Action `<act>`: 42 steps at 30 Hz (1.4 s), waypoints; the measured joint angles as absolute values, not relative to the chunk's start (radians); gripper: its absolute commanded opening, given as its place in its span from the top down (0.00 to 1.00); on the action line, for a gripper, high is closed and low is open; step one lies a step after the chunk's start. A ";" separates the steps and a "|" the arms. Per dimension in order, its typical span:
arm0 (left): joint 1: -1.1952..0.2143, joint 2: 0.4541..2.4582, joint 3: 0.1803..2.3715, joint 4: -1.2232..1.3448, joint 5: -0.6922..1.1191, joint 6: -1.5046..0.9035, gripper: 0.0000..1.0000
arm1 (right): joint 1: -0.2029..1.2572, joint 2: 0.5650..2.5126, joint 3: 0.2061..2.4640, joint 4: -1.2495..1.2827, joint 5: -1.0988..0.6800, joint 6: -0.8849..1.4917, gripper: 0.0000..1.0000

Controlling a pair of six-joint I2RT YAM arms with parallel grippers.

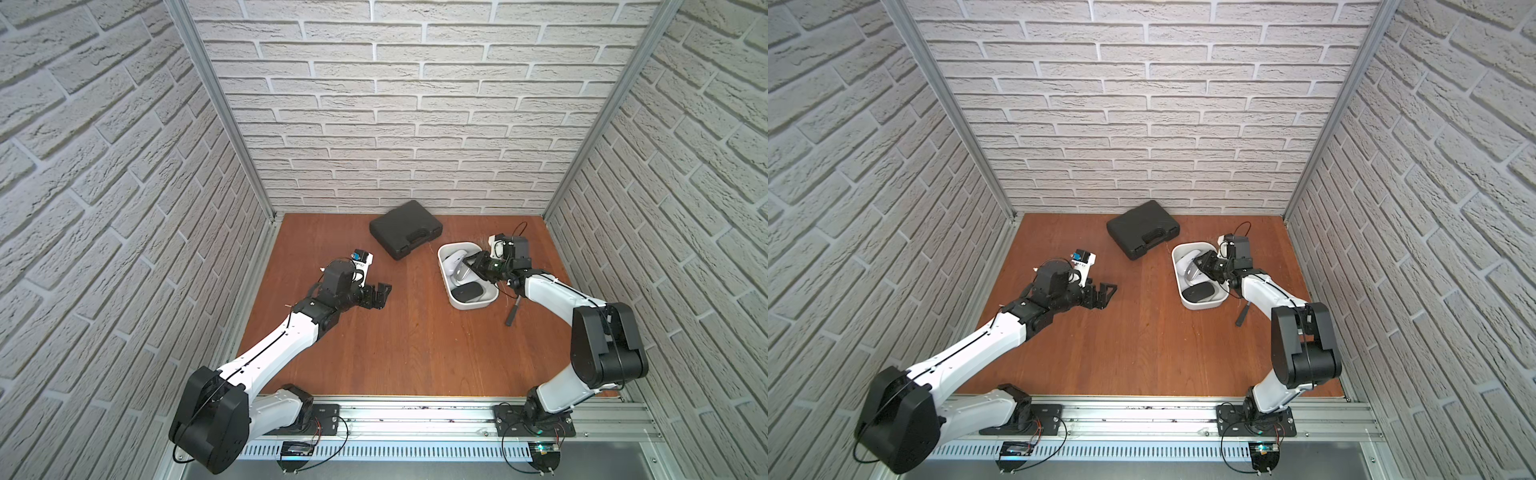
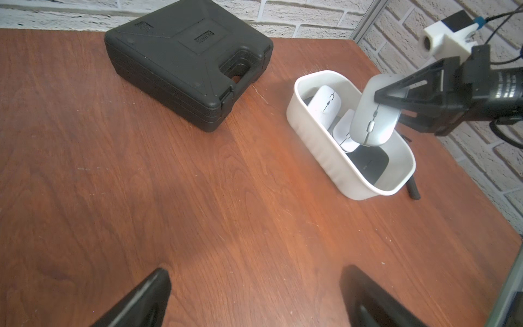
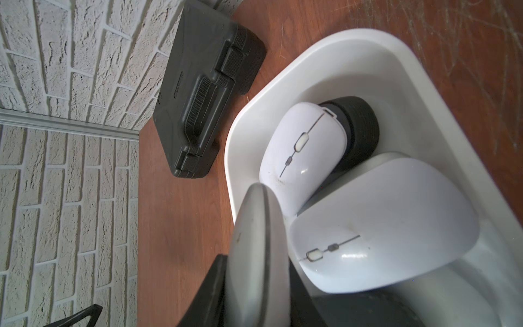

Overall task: Put the mouse in the storage box
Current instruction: Place the mouse in the storage box.

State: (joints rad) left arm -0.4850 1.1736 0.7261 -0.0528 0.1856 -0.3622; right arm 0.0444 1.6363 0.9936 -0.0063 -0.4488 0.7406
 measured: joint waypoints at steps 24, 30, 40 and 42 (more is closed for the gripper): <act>-0.483 1.207 0.727 -0.052 0.200 -0.363 0.02 | 0.060 1.895 1.281 -0.337 -0.528 0.525 0.75; -0.483 1.211 0.727 -0.053 0.200 -0.364 0.02 | 0.076 1.902 1.306 -0.376 -0.498 0.498 0.61; -0.483 1.211 0.727 -0.053 0.200 -0.363 0.02 | 0.083 1.886 1.313 -0.406 -0.414 0.467 0.56; -0.483 1.211 0.727 -0.053 0.200 -0.364 0.02 | 0.083 1.872 1.313 -0.412 -0.385 0.461 0.56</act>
